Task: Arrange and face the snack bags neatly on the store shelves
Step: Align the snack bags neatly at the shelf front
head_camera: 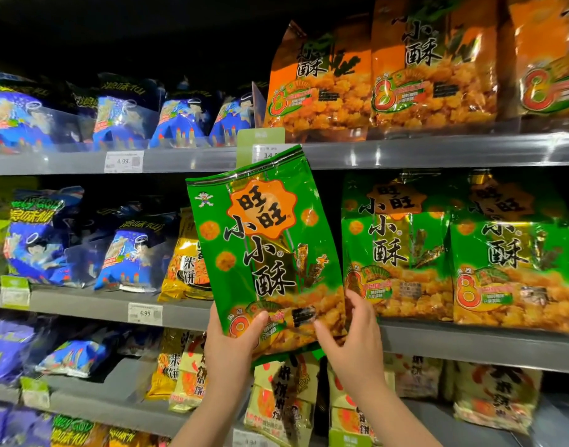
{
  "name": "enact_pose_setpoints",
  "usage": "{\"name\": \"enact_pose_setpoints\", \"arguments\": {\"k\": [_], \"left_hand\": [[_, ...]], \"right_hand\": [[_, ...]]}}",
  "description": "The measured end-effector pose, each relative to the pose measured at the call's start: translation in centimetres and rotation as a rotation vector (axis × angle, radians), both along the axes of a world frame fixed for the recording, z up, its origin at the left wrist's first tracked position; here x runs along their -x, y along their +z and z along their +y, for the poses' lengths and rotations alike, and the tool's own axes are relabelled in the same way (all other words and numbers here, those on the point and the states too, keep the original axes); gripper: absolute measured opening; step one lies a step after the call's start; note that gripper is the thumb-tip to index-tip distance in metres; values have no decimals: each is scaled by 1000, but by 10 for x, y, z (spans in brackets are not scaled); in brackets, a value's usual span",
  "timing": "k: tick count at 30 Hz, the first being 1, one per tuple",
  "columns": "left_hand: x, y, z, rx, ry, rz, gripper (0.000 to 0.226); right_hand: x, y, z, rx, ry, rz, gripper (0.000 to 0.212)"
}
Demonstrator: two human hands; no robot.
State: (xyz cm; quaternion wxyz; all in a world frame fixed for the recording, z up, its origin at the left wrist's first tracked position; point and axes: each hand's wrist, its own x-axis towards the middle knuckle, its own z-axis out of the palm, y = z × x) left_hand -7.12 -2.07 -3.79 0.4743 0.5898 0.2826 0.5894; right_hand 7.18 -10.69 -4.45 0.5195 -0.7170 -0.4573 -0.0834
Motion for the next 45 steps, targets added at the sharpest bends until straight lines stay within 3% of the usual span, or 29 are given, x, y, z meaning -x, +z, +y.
{"name": "enact_pose_setpoints", "arguments": {"k": [3, 5, 7, 11, 14, 22, 26, 29, 32, 35, 38, 45], "left_hand": [[3, 4, 2, -12, 10, -10, 52], [4, 5, 2, -18, 9, -14, 52], [6, 8, 1, -22, 4, -28, 48], [14, 11, 6, -15, -17, -27, 39], [19, 12, 8, -3, -31, -57, 35], [23, 12, 15, 7, -50, -86, 49], [7, 17, 20, -47, -20, 9, 66], [-8, 23, 26, -46, -31, 41, 73], [-18, 21, 28, -24, -45, 37, 68], [-24, 20, 30, -43, -33, 28, 55], [-28, 19, 29, -33, -47, 30, 52], [-31, 19, 29, -31, -24, 69, 55]], "right_hand": [[2, -9, -5, 201, 32, -7, 107], [2, -7, -3, 250, 68, 47, 110], [4, -2, 1, 259, 83, 65, 105], [0, 0, 4, 210, 56, 132, 71], [2, -1, 2, 145, 22, 120, 58], [-5, 28, 8, 312, -97, -163, 49], [-16, 37, 19, 303, -157, -58, 41], [-23, 42, 30, 348, -196, 7, 55], [-24, 40, 29, 369, -186, 38, 52], [-31, 37, 22, 377, -270, -181, 28], [-41, 39, 18, 352, -335, -306, 21], [-56, 45, 22, 449, -389, -313, 11]]}}
